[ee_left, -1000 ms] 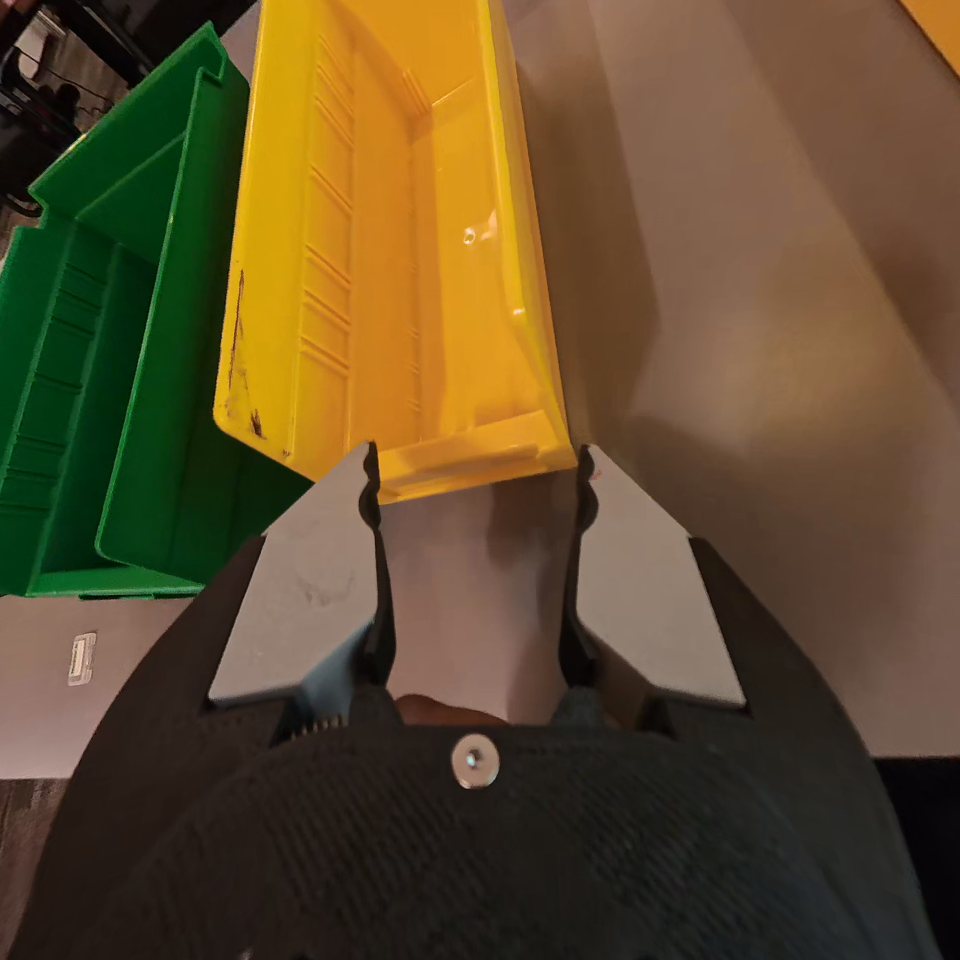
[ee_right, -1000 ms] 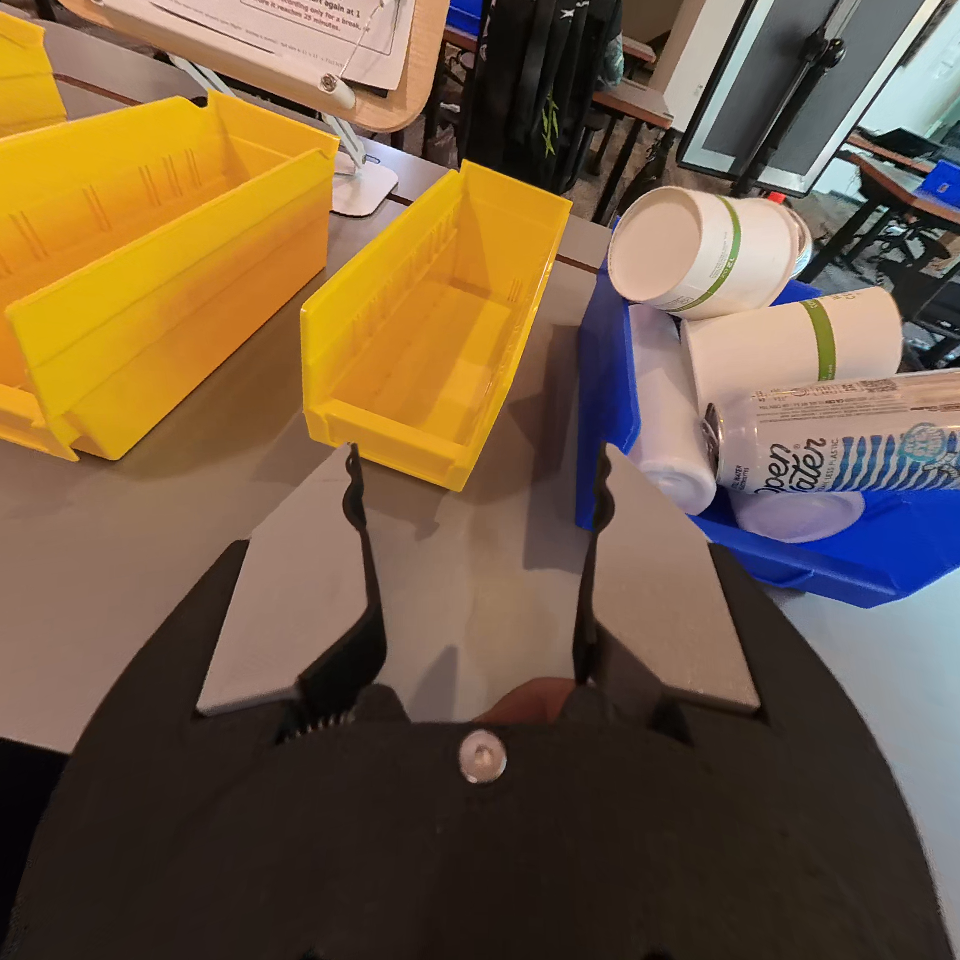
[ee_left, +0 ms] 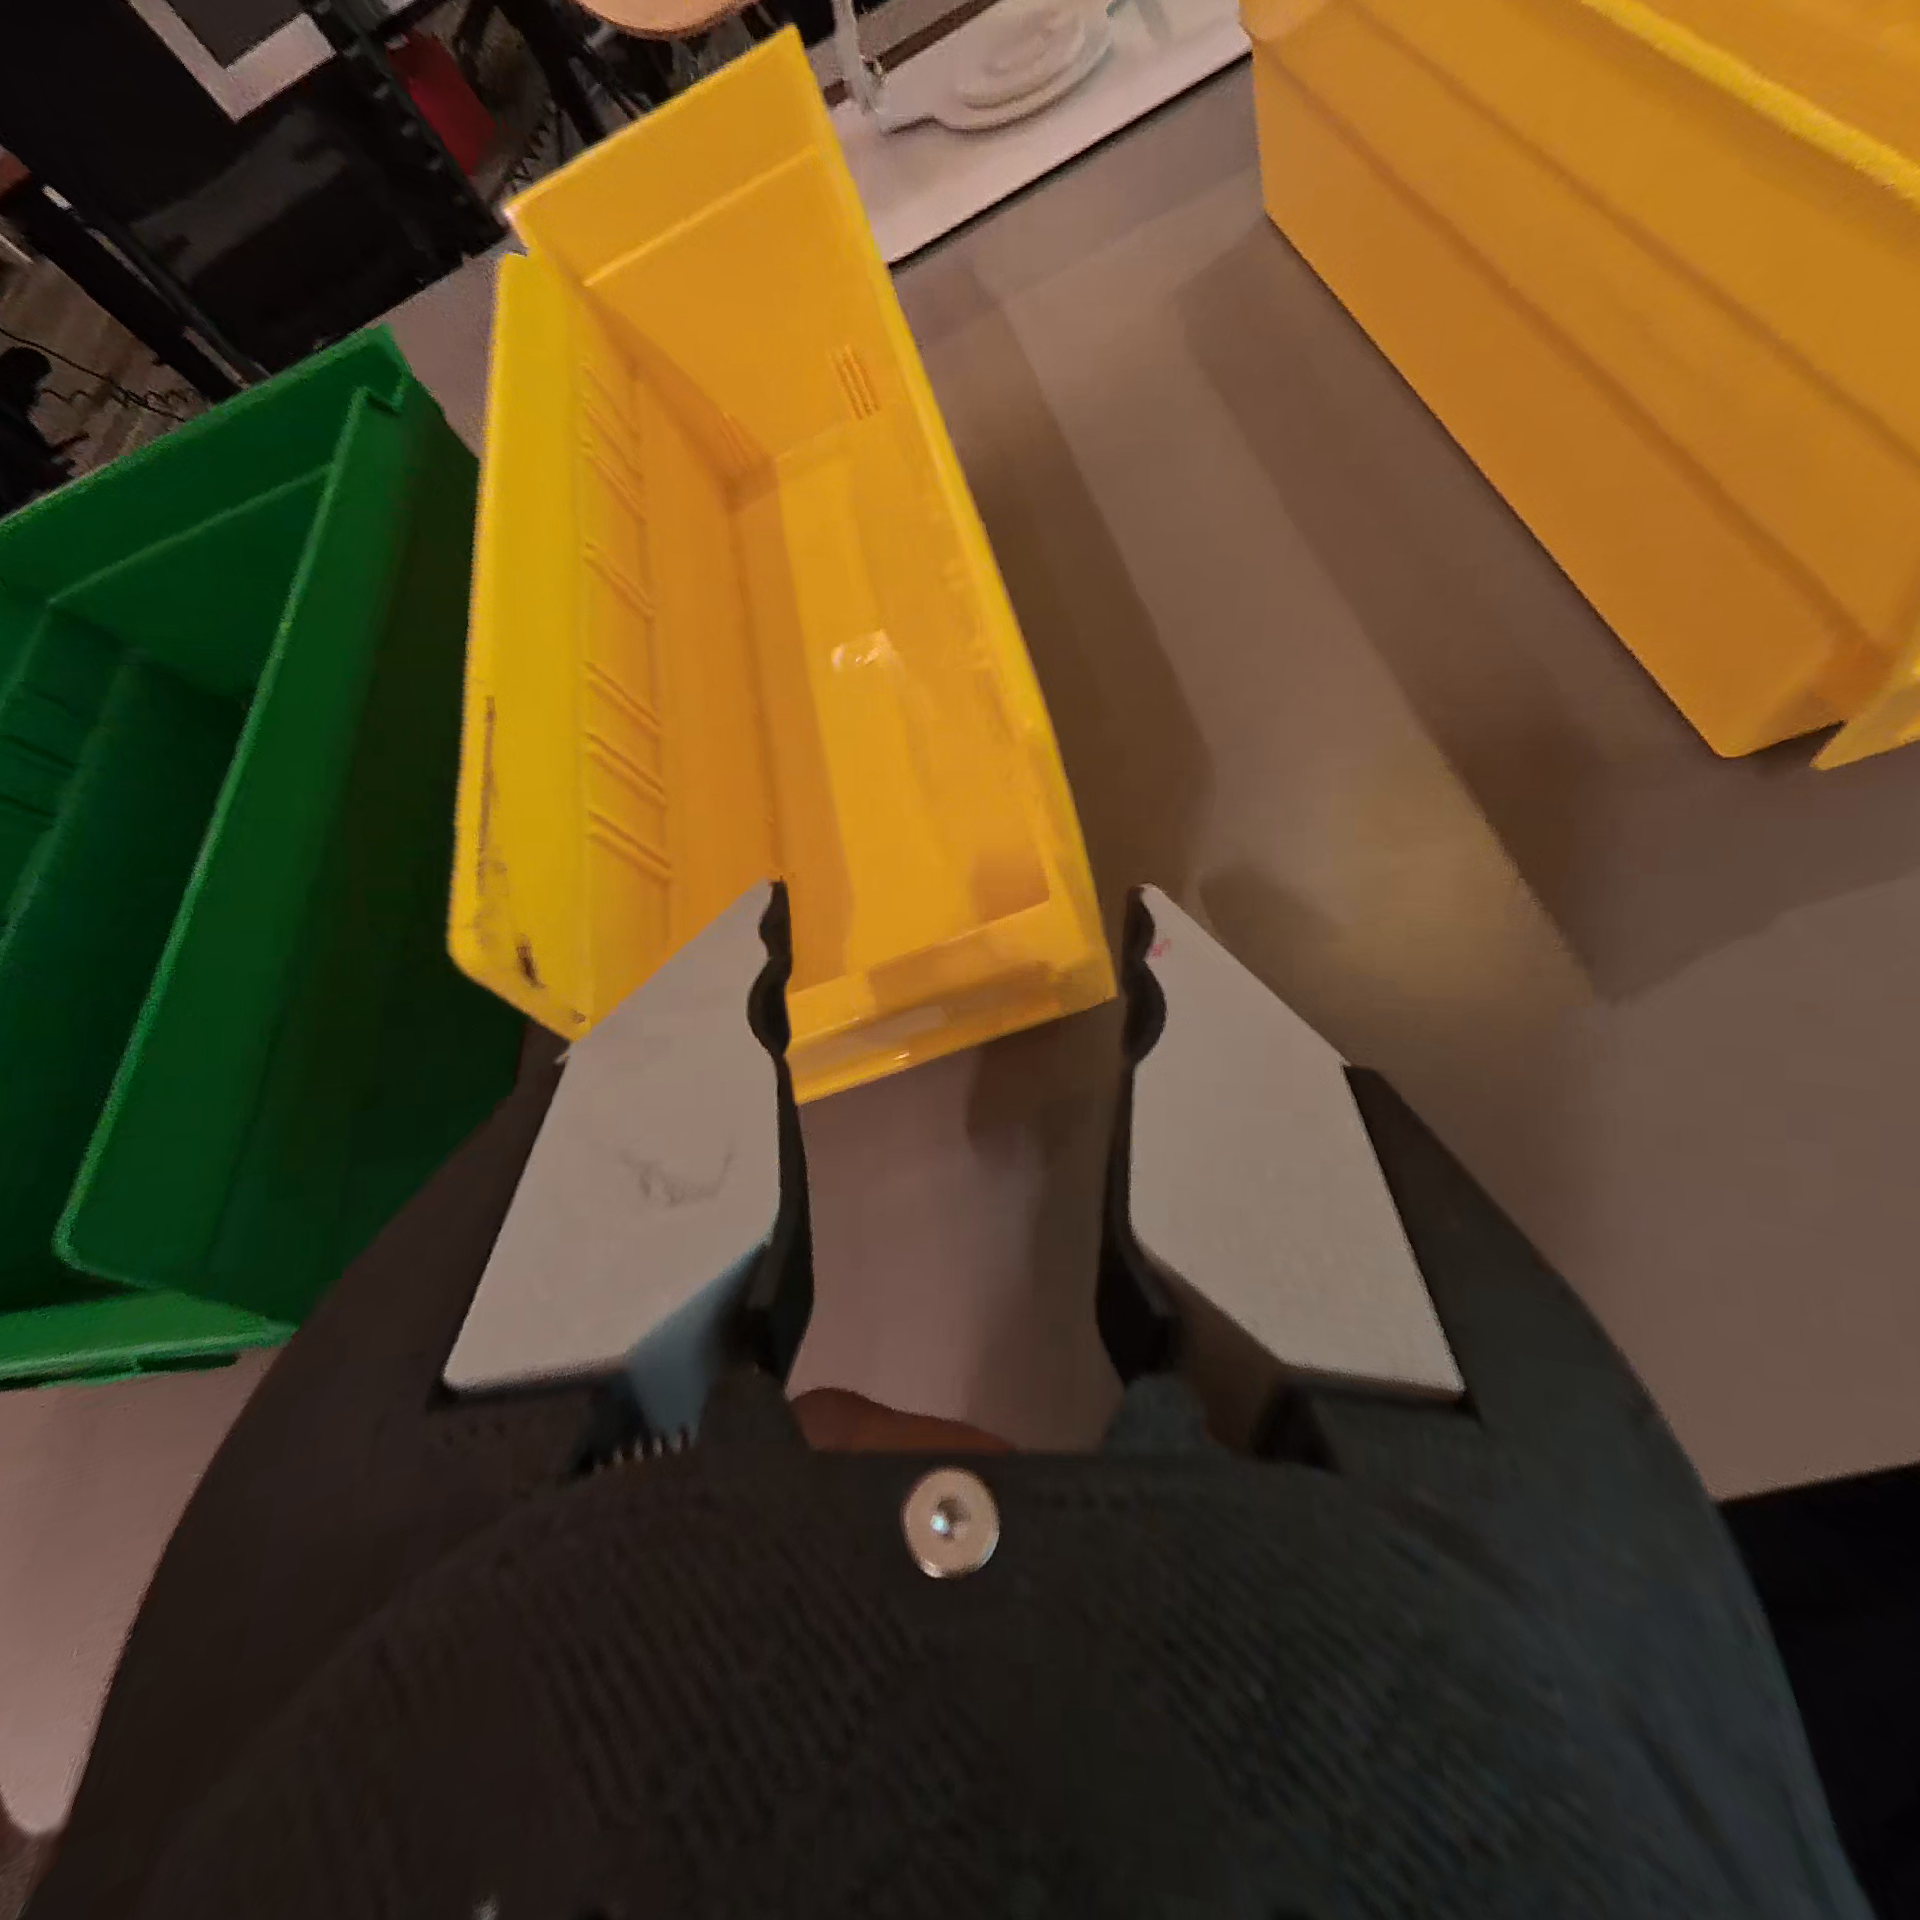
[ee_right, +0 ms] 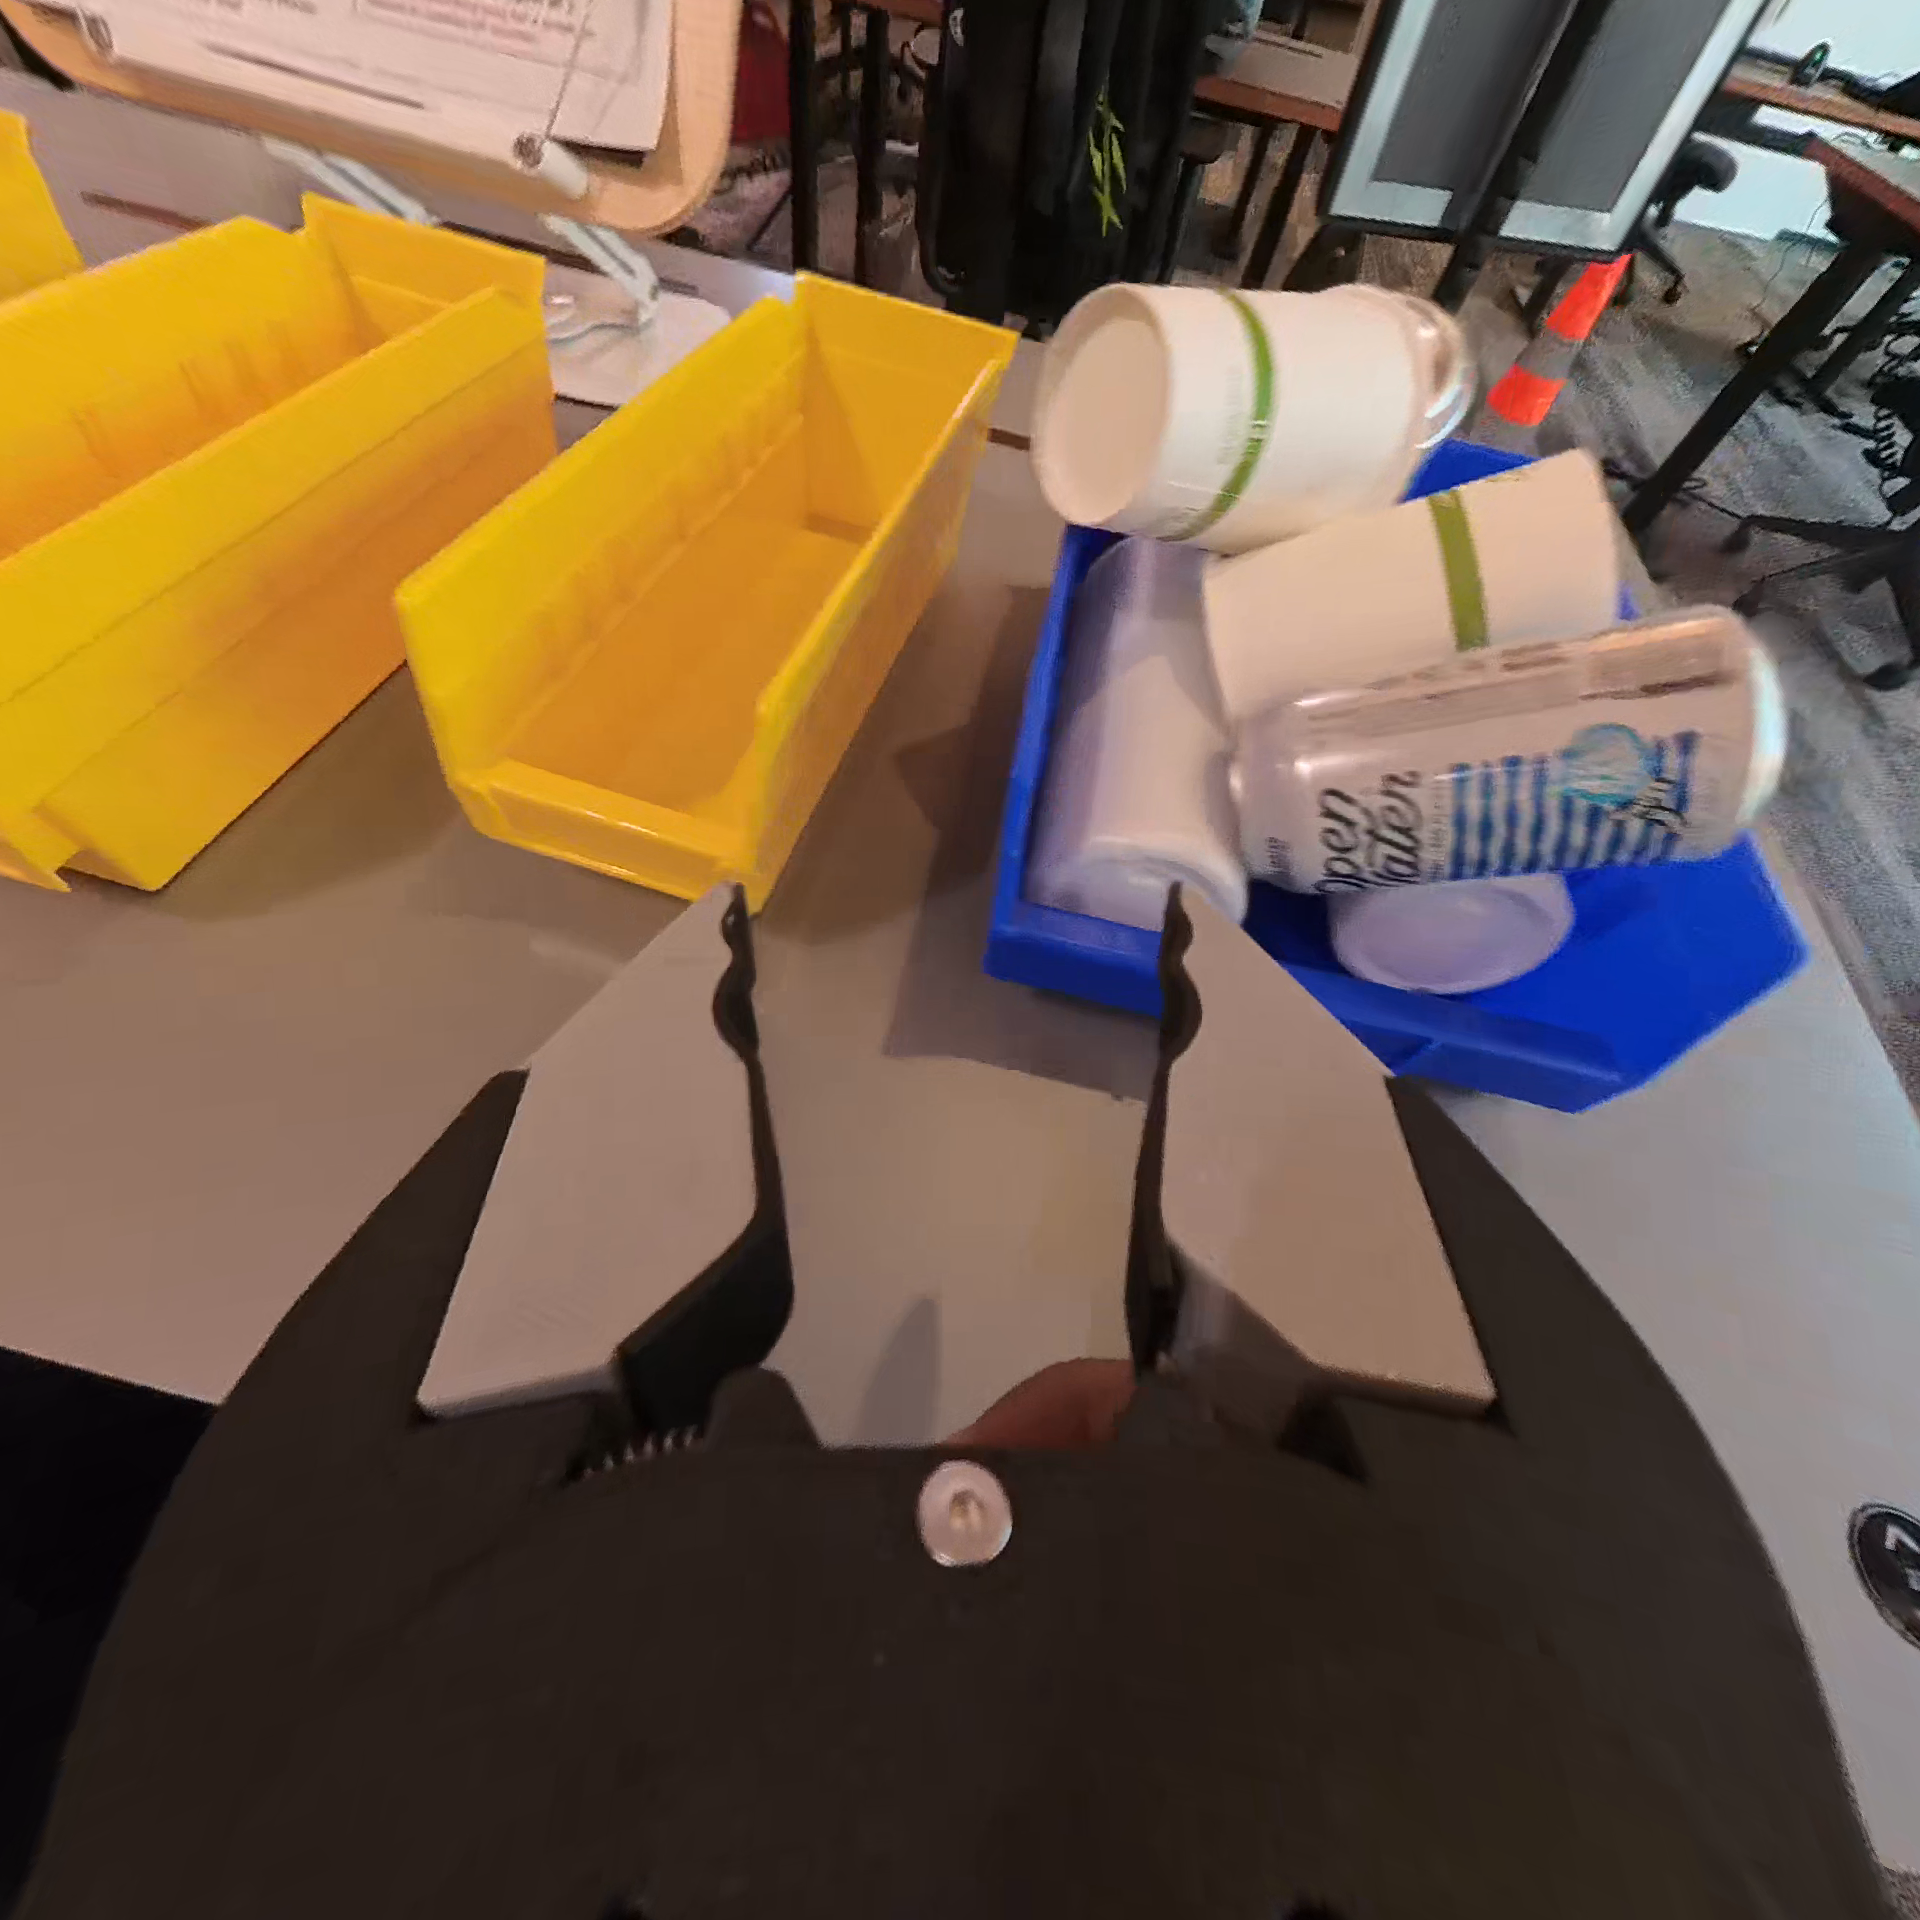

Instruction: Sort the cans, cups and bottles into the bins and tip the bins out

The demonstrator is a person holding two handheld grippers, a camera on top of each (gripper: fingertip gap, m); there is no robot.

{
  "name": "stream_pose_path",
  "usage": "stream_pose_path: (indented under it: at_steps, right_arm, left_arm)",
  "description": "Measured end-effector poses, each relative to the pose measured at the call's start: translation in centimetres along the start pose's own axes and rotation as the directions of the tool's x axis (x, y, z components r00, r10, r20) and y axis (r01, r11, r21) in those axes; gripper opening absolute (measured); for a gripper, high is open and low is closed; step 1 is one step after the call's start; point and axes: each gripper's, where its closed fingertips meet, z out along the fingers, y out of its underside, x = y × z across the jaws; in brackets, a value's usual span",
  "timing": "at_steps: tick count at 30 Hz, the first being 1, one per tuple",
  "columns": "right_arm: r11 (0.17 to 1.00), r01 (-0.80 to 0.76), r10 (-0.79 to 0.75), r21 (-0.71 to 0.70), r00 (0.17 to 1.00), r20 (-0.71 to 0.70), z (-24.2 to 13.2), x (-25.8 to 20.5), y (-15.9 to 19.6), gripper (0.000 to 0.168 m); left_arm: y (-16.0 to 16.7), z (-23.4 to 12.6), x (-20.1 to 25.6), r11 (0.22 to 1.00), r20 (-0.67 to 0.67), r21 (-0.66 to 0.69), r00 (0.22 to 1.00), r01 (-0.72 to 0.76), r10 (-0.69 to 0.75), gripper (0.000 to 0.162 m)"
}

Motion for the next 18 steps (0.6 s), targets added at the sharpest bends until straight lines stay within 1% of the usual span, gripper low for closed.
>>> stream_pose_path:
  at_steps: [2, 3, 6, 8, 10, 12, 15, 16, 18]
  right_arm:
    - [1.0, 0.013, -0.013, 0.013, 1.0, 0.017, -0.9, 1.6, 0.1, 0.058]
    - [0.999, 0.036, -0.036, 0.011, 0.999, 0.018, -1.2, 2.3, 0.3, 0.056]
    - [0.988, 0.144, -0.143, -0.052, 0.989, 0.02, -1.7, 3.8, 2.0, 0.058]
    - [0.972, 0.216, -0.208, -0.093, 0.973, 0.096, -1.8, 3.5, 3.5, 0.059]
    - [0.951, 0.292, -0.274, -0.098, 0.948, 0.164, -1.6, 2.8, 4.8, 0.062]
    - [0.92, 0.383, -0.364, -0.081, 0.913, 0.185, -0.5, 2.3, 5.3, 0.064]
    - [0.906, 0.414, -0.389, -0.085, 0.896, 0.215, 1.8, 1.1, 5.6, 0.066]
    - [0.889, 0.445, -0.416, -0.108, 0.883, 0.218, 2.7, 1.2, 6.1, 0.068]
    - [0.818, 0.551, -0.513, -0.166, 0.829, 0.222, 4.1, 2.2, 7.4, 0.068]
  left_arm:
    - [-0.1, -0.5, -0.7, 1.0, 0.009, 0.012, 1.0, 0.014, -0.014, 0.064]
    - [-0.1, -0.6, -0.8, 1.0, 0.005, 0.014, 1.0, 0.021, -0.021, 0.065]
    - [0.0, -0.7, -0.9, 0.999, 0.001, 0.012, 1.0, 0.031, -0.031, 0.066]
    - [0.2, -0.8, -0.9, 1.0, 0.002, 0.003, 1.0, 0.024, -0.024, 0.064]
    - [0.2, -0.9, -0.8, 1.0, -0.004, 0.002, 1.0, 0.018, -0.018, 0.064]
    - [0.2, -1.0, -0.5, 1.0, -0.022, 0.004, 0.999, 0.025, -0.025, 0.063]
    - [0.3, -0.8, -0.1, 0.999, -0.046, 0.006, 0.998, 0.035, -0.034, 0.063]
    - [0.5, -0.7, -0.2, 0.999, -0.043, -0.003, 0.998, 0.036, -0.037, 0.063]
    - [0.8, -0.5, -0.2, 0.999, -0.042, -0.013, 0.998, 0.039, -0.039, 0.063]
